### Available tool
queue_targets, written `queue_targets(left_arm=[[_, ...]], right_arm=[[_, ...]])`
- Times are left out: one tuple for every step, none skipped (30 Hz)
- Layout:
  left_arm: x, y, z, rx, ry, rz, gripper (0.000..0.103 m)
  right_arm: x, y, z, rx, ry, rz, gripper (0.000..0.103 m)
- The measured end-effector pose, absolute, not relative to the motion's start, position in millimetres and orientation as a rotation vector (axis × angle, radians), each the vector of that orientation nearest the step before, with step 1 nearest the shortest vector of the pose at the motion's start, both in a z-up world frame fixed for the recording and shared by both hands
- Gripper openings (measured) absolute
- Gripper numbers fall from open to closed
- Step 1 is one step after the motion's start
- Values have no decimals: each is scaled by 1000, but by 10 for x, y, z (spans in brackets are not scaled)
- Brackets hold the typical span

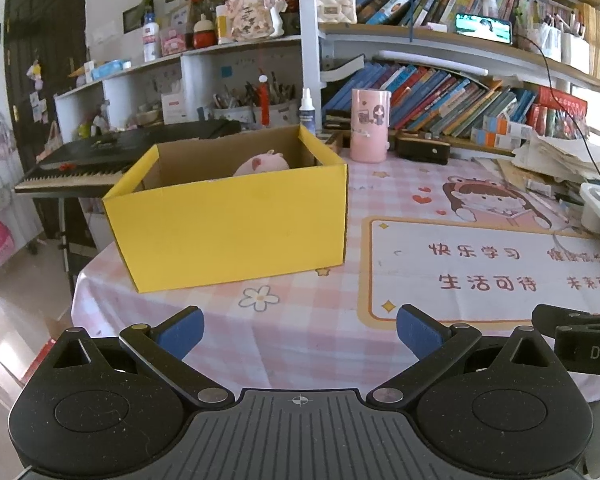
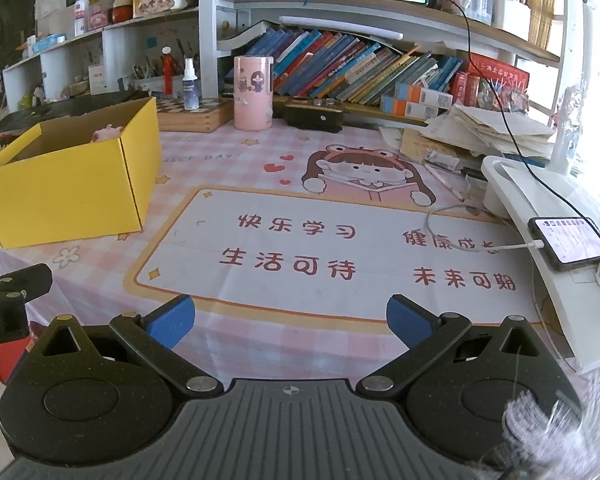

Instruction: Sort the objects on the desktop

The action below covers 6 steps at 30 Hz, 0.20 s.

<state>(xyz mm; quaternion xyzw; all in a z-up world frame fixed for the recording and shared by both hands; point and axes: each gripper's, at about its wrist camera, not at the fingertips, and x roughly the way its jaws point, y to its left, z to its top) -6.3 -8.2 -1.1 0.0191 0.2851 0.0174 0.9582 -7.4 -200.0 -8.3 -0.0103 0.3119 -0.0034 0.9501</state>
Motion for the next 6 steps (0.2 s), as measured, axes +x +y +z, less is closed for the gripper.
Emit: queue_targets(left_arm=[[-66, -81, -11, 38, 577, 36, 103], [-66, -78, -10, 38, 577, 37, 103], [-64, -77, -11, 40, 578, 39, 103], [-63, -75, -12, 41, 578, 41, 103], [-59, -72, -13, 41, 579, 43, 103], [-55, -71, -14, 42, 580, 43, 103]], right_arm=[[-70, -2000, -83, -20, 636, -7, 103], [-67, -1999, -84, -19, 638, -7, 103], [-65, -1996, -83, -19, 639, -6, 103], [-63, -1994, -83, -20, 639, -6, 103], [-64, -1991, -84, -20, 640, -5, 103], [-62, -1991, -82, -19, 640, -6, 103]])
